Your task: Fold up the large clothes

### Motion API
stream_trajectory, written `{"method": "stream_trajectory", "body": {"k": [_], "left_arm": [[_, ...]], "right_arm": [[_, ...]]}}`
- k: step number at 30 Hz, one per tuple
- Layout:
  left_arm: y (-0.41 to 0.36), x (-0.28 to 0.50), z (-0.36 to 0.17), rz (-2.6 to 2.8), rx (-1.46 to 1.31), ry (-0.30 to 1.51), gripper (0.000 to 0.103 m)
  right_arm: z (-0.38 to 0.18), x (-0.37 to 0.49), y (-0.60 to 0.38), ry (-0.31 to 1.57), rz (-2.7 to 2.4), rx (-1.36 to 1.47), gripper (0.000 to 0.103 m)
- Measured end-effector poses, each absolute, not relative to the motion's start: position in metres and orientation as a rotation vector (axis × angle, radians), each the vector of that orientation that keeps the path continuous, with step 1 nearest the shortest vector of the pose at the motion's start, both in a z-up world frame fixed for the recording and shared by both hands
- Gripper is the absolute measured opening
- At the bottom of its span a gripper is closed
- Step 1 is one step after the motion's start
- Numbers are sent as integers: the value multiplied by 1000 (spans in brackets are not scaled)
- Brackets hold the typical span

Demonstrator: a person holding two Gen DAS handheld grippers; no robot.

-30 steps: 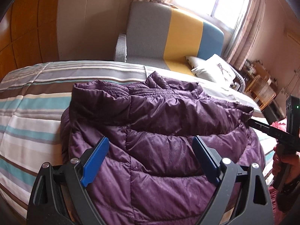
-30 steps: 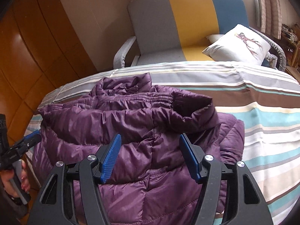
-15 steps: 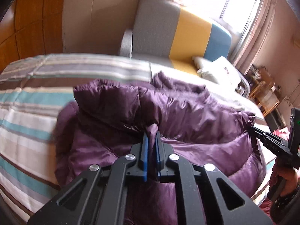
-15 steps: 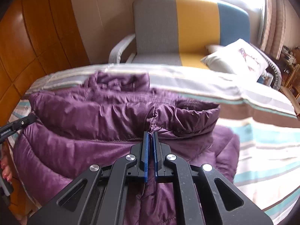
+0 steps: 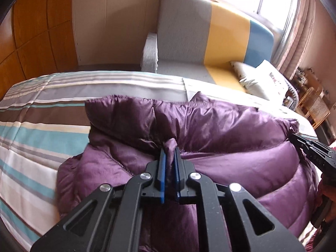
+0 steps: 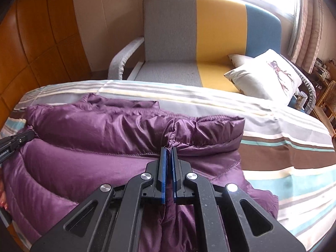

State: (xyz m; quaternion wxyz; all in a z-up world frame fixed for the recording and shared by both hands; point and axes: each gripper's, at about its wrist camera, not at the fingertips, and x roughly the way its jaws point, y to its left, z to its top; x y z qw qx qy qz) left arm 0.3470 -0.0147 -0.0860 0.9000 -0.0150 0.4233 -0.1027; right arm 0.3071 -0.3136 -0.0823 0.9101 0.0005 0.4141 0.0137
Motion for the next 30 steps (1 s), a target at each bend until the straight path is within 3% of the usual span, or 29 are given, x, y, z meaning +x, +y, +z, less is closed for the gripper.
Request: {"method": "stream_trajectory", "body": {"k": [19, 22, 24, 25, 30], "left_arm": [[-27, 360, -125, -202, -2, 842, 15], [-29, 350, -116, -170, 24, 835, 30], [-29, 343, -107, -135, 34, 828, 65], [-28, 338, -102, -127, 25, 820, 71], [-27, 325, -81, -137, -31, 812, 77]], "right_arm": [[-134, 327, -308, 857, -22, -5, 5], [-129, 324, -308, 861, -7, -4, 8], [-125, 320, -307, 865, -3, -9, 9], [-122, 318, -308, 862, -7, -16, 9], [-100, 300, -309, 835, -3, 20, 9]]}}
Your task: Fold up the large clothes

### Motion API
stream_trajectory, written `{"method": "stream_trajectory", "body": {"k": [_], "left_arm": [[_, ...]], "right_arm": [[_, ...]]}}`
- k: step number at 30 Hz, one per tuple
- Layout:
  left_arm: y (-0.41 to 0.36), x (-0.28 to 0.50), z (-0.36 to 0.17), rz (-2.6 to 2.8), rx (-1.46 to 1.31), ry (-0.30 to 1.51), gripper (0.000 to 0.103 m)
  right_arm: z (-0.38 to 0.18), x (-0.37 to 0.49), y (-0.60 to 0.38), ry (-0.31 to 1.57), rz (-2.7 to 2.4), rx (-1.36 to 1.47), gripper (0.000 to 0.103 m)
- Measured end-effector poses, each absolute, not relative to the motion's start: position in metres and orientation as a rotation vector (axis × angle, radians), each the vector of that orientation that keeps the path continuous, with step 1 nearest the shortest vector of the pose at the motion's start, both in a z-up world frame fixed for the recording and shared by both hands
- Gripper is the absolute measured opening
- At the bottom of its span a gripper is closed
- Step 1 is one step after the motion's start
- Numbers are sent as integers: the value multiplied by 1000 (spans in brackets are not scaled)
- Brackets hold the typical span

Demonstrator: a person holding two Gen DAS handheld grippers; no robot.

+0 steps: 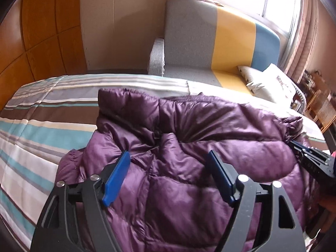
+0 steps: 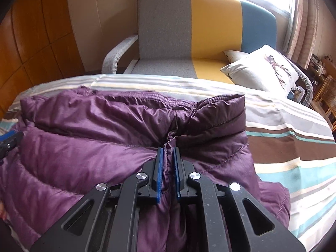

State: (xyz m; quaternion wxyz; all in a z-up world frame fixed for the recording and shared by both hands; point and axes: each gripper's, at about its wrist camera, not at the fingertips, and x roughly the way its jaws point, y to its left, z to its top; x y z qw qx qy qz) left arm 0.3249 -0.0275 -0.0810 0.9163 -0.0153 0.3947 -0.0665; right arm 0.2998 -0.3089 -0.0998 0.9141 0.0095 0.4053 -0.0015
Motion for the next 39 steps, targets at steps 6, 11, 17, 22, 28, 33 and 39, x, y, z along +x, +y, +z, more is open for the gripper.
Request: {"method": "stream_trajectory", "body": {"k": [6, 11, 17, 22, 28, 33, 39], "left_arm": [[-54, 329, -64, -148, 10, 774, 80], [-71, 353, -84, -110, 80, 825, 80], [-58, 360, -116, -141, -17, 842, 90], [-58, 358, -116, -140, -15, 851, 91], [-31, 320, -96, -125, -38, 801, 93], [-4, 288, -89, -76, -49, 772, 94], [40, 254, -92, 20, -137, 785, 94]], "right_arm": [[-81, 305, -302, 809, 10, 26, 9], [-92, 328, -302, 853, -15, 53, 9], [-120, 337, -305, 859, -24, 100, 9], [-125, 338, -301, 856, -30, 84, 9], [-108, 316, -315, 849, -1, 144, 21], [-88, 280, -310, 780, 13, 131, 63], [-73, 240, -301, 759, 40, 161, 63]]}}
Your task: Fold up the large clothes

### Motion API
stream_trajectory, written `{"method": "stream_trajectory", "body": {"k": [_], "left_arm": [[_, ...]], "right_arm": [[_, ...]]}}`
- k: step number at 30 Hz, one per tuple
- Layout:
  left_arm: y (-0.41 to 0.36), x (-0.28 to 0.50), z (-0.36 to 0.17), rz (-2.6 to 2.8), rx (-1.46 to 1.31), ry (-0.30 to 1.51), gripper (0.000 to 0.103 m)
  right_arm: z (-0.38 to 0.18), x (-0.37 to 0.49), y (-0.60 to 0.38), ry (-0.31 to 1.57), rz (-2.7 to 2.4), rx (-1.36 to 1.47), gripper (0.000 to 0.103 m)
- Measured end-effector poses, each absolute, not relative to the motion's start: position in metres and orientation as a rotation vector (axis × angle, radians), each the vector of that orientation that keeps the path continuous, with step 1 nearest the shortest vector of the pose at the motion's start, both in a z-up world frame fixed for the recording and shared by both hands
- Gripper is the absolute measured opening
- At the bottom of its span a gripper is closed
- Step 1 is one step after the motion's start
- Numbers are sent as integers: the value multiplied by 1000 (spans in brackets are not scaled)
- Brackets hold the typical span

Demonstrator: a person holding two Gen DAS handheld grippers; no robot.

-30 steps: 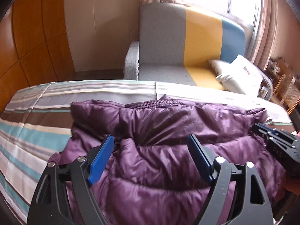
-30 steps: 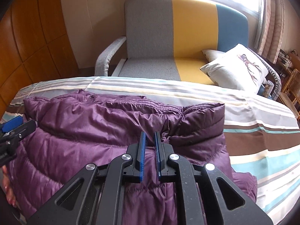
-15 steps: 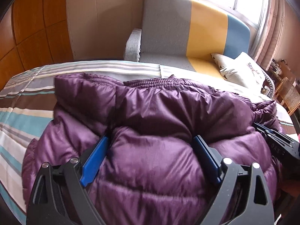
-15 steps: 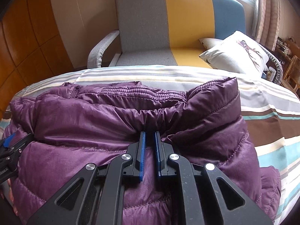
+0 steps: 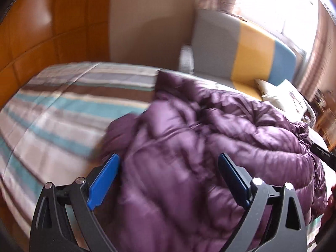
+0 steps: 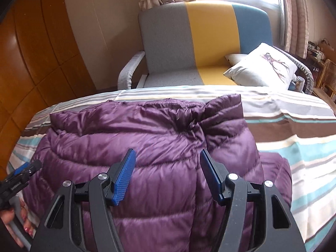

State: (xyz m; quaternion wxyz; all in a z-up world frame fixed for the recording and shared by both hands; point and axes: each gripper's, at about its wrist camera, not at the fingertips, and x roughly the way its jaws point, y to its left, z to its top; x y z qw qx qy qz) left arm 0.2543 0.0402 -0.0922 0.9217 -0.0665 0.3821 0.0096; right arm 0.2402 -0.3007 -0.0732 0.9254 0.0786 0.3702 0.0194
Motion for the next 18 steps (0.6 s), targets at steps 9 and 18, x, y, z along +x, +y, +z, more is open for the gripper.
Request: {"method": "stream_trajectory", "body": {"k": [9, 18], "left_arm": [[77, 220, -116, 43, -297, 854, 94], [77, 210, -122, -54, -335, 861, 90]], "right_arm": [[-73, 175, -263, 746, 145, 171, 48], [-90, 140, -215, 744, 204, 58, 26]]}}
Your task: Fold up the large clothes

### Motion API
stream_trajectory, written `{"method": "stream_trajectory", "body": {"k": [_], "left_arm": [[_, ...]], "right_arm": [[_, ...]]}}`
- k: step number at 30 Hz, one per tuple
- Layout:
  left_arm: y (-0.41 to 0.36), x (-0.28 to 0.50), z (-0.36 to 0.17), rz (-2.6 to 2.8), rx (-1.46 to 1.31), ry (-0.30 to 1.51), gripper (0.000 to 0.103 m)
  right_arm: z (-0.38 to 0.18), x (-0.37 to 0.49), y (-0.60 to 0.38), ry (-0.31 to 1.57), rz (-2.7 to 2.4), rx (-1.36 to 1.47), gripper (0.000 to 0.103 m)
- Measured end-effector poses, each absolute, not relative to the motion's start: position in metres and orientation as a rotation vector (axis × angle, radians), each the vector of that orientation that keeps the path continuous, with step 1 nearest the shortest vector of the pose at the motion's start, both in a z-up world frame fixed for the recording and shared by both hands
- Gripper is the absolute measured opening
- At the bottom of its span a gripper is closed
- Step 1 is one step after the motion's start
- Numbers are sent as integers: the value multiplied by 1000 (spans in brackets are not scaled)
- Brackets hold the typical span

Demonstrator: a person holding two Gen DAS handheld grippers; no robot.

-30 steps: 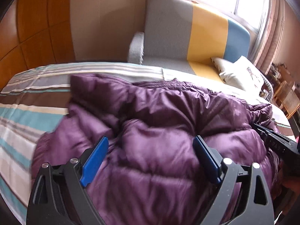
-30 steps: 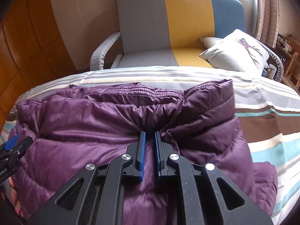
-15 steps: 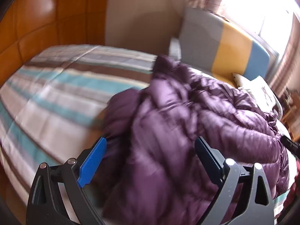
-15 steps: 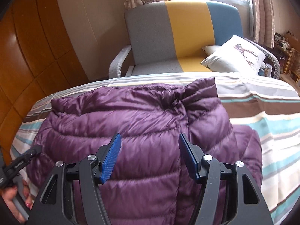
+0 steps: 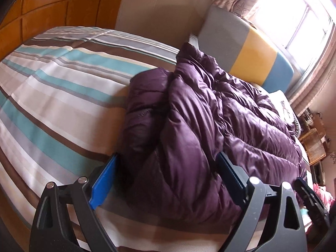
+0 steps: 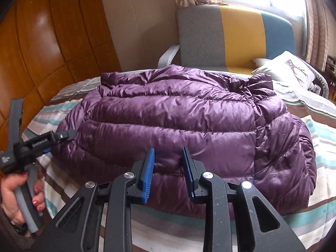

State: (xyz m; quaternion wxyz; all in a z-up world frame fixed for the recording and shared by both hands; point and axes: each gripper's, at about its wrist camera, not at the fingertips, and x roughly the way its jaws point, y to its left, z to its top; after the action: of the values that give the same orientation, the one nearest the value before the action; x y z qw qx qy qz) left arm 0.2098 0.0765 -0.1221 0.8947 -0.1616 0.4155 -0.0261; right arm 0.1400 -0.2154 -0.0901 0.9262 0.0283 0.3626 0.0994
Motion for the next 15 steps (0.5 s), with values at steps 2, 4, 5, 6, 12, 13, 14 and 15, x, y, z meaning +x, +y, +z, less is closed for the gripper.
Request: {"method": "stream_trajectory", "body": {"k": [2, 4, 5, 6, 12, 13, 14, 15], "left_arm": [[75, 209, -124, -58, -331, 866, 90], [78, 210, -127, -60, -354, 870, 90], [79, 210, -129, -62, -370, 873, 90], [80, 211, -130, -66, -383, 876, 90], [79, 216, -135, -94, -408, 866, 81], [80, 217, -135, -95, -414, 864, 80], [80, 219, -136, -92, -423, 859, 78], [81, 220, -136, -91, -433, 857, 76]], "right_arm": [[-97, 144, -213, 755, 207, 45, 23], [-105, 149, -211, 779, 201, 36, 23], [-109, 151, -211, 792, 199, 28, 23], [-114, 154, -211, 805, 198, 22, 23], [-131, 162, -213, 836, 193, 33, 23], [-131, 163, -213, 839, 191, 33, 23], [-131, 163, -213, 842, 188, 27, 23], [-130, 162, -213, 845, 182, 18, 23]]}}
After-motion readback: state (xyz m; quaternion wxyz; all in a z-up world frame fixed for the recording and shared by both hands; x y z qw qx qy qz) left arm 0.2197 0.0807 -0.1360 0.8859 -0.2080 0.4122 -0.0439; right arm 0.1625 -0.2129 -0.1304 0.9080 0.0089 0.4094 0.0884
